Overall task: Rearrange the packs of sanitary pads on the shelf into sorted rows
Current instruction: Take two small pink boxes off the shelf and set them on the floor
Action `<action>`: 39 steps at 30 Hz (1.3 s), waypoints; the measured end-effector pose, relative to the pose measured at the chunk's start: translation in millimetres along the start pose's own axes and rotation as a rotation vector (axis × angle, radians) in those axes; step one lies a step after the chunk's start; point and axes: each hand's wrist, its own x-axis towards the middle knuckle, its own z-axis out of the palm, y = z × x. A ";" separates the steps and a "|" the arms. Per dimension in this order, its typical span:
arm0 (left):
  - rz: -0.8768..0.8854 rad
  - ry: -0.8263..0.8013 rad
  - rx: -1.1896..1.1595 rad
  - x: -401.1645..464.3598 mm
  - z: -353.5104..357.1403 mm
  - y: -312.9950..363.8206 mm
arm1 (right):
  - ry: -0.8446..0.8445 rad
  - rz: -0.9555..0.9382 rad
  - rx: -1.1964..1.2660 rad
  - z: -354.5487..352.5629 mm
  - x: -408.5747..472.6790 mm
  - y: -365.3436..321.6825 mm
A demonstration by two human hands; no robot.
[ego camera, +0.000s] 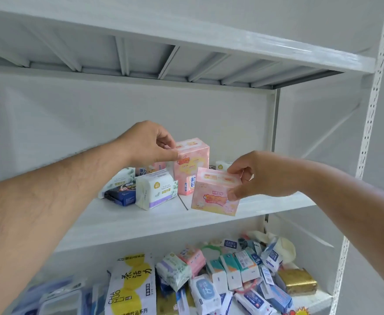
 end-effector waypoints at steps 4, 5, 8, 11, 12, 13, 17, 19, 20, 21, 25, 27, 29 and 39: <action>-0.031 -0.045 0.003 -35.5 15.1 12.2 | -0.048 0.001 -0.024 14.6 -36.3 -1.4; -0.039 -0.062 0.015 -44.1 19.5 15.1 | -0.053 0.001 -0.039 18.4 -46.3 -1.6; -0.059 -0.086 0.029 -71.0 36.7 27.7 | -0.070 -0.012 -0.048 32.3 -76.0 3.4; -0.078 -0.071 0.026 -101.7 60.6 49.3 | -0.106 -0.024 -0.031 50.4 -109.7 16.8; -0.089 -0.074 0.033 -112.6 69.8 58.3 | -0.124 -0.029 -0.030 57.3 -121.4 23.0; -0.104 -0.080 0.039 -124.1 79.7 67.6 | -0.139 -0.037 -0.029 65.0 -134.0 29.9; -0.180 -0.135 0.041 -171.5 126.5 97.6 | -0.211 -0.060 -0.040 103.7 -188.1 63.0; -0.221 -0.187 0.031 -198.3 155.8 107.9 | -0.267 -0.064 -0.037 128.0 -217.1 82.2; -0.245 -0.209 0.025 -211.6 171.1 111.7 | -0.293 -0.059 -0.033 140.1 -231.4 90.9; -0.269 -0.234 0.023 -224.7 186.2 115.3 | -0.315 -0.049 -0.024 151.4 -245.7 99.3; -0.345 -0.317 -0.020 -273.4 237.1 125.9 | -0.385 -0.012 0.019 191.7 -293.6 126.1; -0.361 -0.356 -0.063 -295.9 256.5 131.8 | -0.408 0.008 0.037 209.6 -312.2 133.8; -0.378 -0.401 -0.078 -315.7 273.8 135.3 | -0.431 0.033 0.060 227.5 -327.6 139.2; -0.436 -0.535 -0.216 -376.3 348.8 90.3 | -0.552 0.172 0.157 309.4 -364.7 138.9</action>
